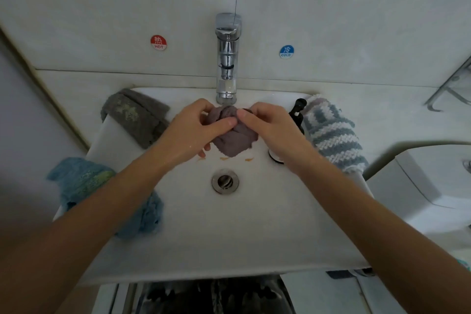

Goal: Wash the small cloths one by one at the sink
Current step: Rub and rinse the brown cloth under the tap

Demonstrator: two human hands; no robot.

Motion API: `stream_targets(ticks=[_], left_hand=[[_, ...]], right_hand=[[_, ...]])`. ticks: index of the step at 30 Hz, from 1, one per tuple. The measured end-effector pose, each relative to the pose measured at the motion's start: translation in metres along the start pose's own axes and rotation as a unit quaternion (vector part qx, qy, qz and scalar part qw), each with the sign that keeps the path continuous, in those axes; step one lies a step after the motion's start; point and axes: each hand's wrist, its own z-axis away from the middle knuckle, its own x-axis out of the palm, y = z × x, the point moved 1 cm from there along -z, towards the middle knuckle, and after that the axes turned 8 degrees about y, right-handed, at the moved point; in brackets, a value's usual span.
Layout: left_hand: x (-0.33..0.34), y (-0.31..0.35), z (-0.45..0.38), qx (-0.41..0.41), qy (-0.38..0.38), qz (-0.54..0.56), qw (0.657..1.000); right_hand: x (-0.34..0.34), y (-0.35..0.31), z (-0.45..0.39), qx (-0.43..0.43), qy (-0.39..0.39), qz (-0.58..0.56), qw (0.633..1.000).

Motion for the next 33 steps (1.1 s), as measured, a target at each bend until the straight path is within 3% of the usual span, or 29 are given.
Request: stream_targets(ticks=[7,14,24,29,33], left_hand=[[-0.015,0.02,0.001,0.022,-0.076,0.005,0.997],[-0.02,0.026,0.004,0.018,-0.133,-0.02,0.991],[-0.029,0.035,0.014,0.046,-0.055,0.034,0.997],[-0.03,0.041,0.019,0.018,-0.104,0.074,0.992],[-0.028,0.047,0.021,0.025,-0.087,0.082,0.992]], right_hand=[[-0.029,-0.011,-0.008,-0.085,0.055,0.026,0.995],[-0.03,-0.02,-0.002,-0.137,0.064,0.032,0.988],[-0.034,-0.039,-0.001,-0.155,0.066,0.012,0.986],[-0.032,-0.044,0.0,-0.174,0.037,0.04,0.983],[-0.028,-0.051,0.003,-0.211,-0.007,0.114,0.971]])
